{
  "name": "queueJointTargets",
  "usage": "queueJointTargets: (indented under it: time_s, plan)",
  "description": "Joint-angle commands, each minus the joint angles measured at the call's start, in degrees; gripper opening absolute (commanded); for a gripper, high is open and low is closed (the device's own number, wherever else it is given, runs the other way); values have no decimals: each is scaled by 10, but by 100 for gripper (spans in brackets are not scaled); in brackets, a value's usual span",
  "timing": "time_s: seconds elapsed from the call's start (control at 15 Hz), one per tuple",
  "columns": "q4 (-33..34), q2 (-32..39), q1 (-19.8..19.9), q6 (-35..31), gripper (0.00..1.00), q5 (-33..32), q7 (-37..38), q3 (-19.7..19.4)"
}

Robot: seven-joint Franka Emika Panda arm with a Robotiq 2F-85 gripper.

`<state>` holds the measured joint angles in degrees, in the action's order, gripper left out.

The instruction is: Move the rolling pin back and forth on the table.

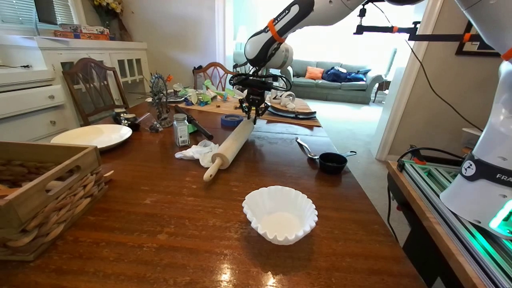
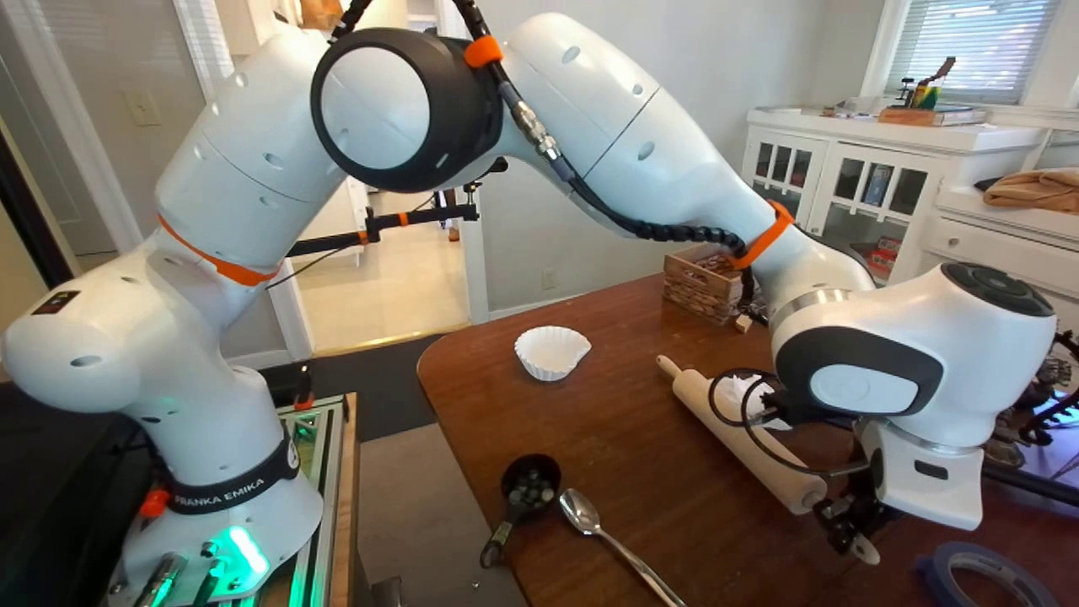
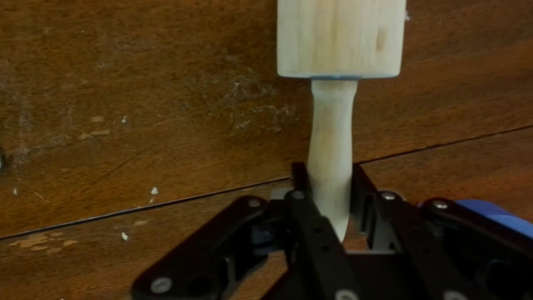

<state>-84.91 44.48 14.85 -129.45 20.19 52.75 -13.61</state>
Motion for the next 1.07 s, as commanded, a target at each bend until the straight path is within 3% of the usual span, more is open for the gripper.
queueJointTargets:
  time_s: [0.0, 0.27, 1.0]
  plan:
    - [66, 32, 29, 67, 7, -3, -50, 29]
    - [108, 60, 38, 110, 7, -1, -89, 36]
    - [181, 118, 42, 83, 7, 17, -57, 44]
